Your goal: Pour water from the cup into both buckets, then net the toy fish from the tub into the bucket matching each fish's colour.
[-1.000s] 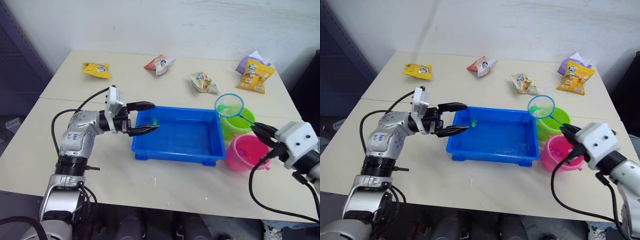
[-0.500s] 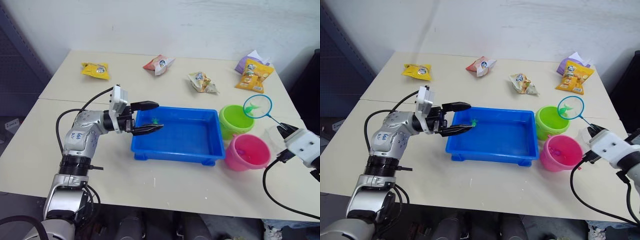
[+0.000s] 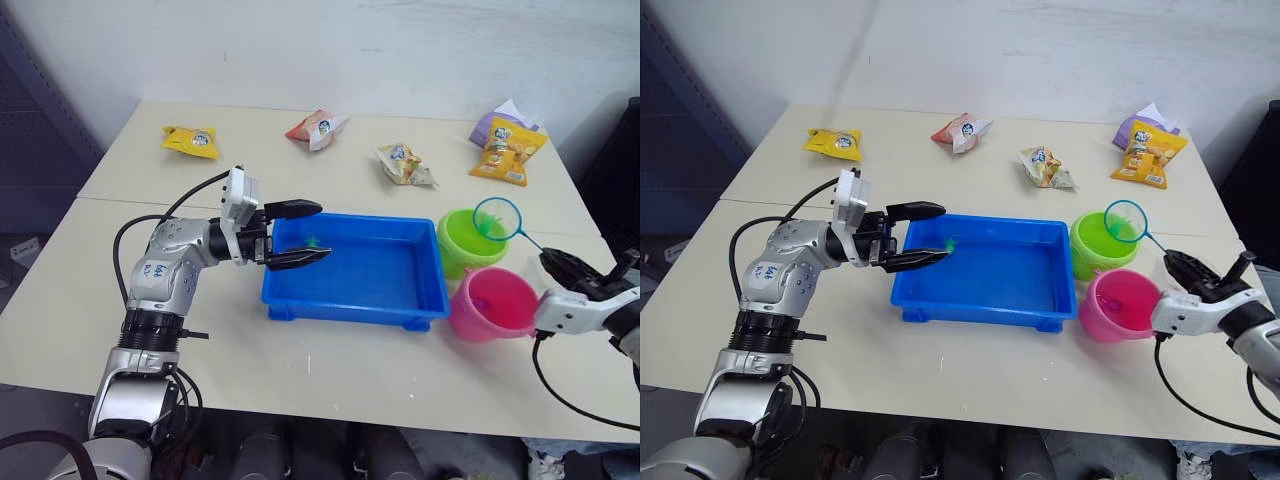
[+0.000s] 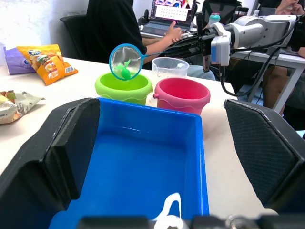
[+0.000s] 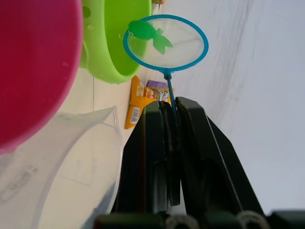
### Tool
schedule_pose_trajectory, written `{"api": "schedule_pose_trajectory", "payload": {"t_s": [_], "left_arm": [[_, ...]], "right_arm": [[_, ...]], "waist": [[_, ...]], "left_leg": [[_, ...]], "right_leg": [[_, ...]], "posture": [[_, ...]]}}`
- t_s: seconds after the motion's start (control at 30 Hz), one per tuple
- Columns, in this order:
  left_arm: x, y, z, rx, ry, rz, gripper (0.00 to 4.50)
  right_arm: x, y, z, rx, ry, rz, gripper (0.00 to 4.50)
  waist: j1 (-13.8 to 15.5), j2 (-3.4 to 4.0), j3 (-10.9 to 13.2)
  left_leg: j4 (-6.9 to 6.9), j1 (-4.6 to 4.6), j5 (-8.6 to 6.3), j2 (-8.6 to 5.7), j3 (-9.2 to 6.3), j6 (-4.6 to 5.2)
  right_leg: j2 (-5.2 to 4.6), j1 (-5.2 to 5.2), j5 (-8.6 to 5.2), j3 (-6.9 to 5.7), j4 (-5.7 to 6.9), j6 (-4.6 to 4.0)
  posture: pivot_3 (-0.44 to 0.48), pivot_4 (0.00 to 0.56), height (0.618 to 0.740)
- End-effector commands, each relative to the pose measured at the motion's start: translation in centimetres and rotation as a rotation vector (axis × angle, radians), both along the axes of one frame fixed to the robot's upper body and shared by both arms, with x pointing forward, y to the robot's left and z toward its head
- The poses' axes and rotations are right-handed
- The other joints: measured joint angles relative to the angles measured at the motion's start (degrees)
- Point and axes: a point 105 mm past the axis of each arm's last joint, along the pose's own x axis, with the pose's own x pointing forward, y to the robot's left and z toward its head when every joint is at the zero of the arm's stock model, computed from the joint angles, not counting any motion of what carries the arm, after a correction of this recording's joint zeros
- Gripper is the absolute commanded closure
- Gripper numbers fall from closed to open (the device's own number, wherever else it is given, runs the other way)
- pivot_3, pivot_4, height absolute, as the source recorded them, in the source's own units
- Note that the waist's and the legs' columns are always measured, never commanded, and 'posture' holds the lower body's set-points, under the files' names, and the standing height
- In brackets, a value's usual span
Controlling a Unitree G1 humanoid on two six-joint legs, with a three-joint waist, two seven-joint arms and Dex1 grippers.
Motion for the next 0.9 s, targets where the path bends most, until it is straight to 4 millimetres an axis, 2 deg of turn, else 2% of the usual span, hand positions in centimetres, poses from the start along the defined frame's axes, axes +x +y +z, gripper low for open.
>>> {"api": "schedule_pose_trajectory", "payload": {"t_s": [0.03, 0.27, 0.4, 0.6, 0.73, 0.77, 0.83, 0.9], "left_arm": [[-0.4, -0.3, 0.7, 0.005, -0.054, -0.019, 0.02], [-0.5, -0.5, 0.4, 0.016, -0.053, -0.033, 0.02], [-0.5, -0.9, 0.4, 0.008, -0.059, -0.041, 0.02], [-0.5, -0.8, 0.3, 0.001, -0.059, -0.033, 0.02], [-0.5, -0.2, 0.1, 0.009, -0.055, -0.014, 0.02], [-0.5, 0.1, 0.0, 0.01, -0.053, -0.007, 0.02], [-0.5, 0.9, 0.0, 0.013, -0.051, 0.017, 0.02], [-0.4, 2.5, -0.2, 0.008, -0.046, 0.061, 0.02]], "right_arm": [[-0.2, 0.1, 1.2, -0.048, -0.059, 0.05, 4.5], [0.0, -0.4, 1.9, -0.148, -0.094, 0.054, 4.5], [0.1, 0.2, 2.1, -0.213, -0.113, 0.092, 4.5], [0.1, 0.1, 3.2, -0.159, -0.144, 0.074, 4.5], [0.1, 1.0, 3.6, -0.147, -0.141, 0.099, 4.5], [0.1, 1.1, 3.9, -0.11, -0.146, 0.096, 4.5], [0.3, 1.7, 4.8, 0.105, -0.15, 0.088, 4.5], [0.3, 3.4, 5.2, 0.346, -0.076, 0.155, 4.5]], "waist": [[0.02, 0.0, 0.0], [-0.04, 0.0, 0.0], [-0.01, 0.0, 0.0], [-0.03, 0.0, 0.0], [-0.11, 0.0, 0.0], [-0.12, 0.0, 0.0], [-0.2, 0.0, 0.0], [-0.4, 0.0, 0.0]], "left_leg": [[0.0, 0.0, 0.0, 0.0, 0.0, 0.0], [0.0, 0.0, 0.01, 0.01, 0.02, -0.02], [0.0, 0.0, 0.01, 0.01, 0.03, -0.02], [0.0, -0.01, 0.01, 0.0, 0.03, -0.02], [0.0, 0.0, 0.02, 0.02, 0.03, -0.03], [0.0, 0.0, 0.02, 0.02, 0.03, -0.03], [0.0, 0.01, 0.02, 0.02, 0.03, -0.03], [0.01, 0.01, 0.01, 0.06, 0.02, -0.03]], "right_leg": [[0.0, 0.0, 0.0, 0.0, 0.0, 0.0], [0.03, 0.0, 0.0, 0.02, 0.0, 0.0], [0.03, 0.0, 0.0, 0.02, 0.0, 0.0], [0.04, 0.0, 0.0, 0.01, -0.01, 0.0], [0.05, 0.0, 0.0, 0.03, 0.0, 0.0], [0.05, 0.0, 0.0, 0.03, 0.0, 0.0], [0.05, 0.0, 0.0, 0.03, 0.0, 0.0], [0.08, 0.01, 0.0, 0.02, 0.0, 0.0]], "posture": [[0.0, 0.15, 0.738], [0.0, 0.15, 0.738], [0.0, 0.15, 0.738], [0.0, 0.15, 0.738], [0.0, 0.15, 0.738], [0.0, 0.15, 0.738], [0.0, 0.15, 0.738], [0.0, 0.15, 0.738]]}}
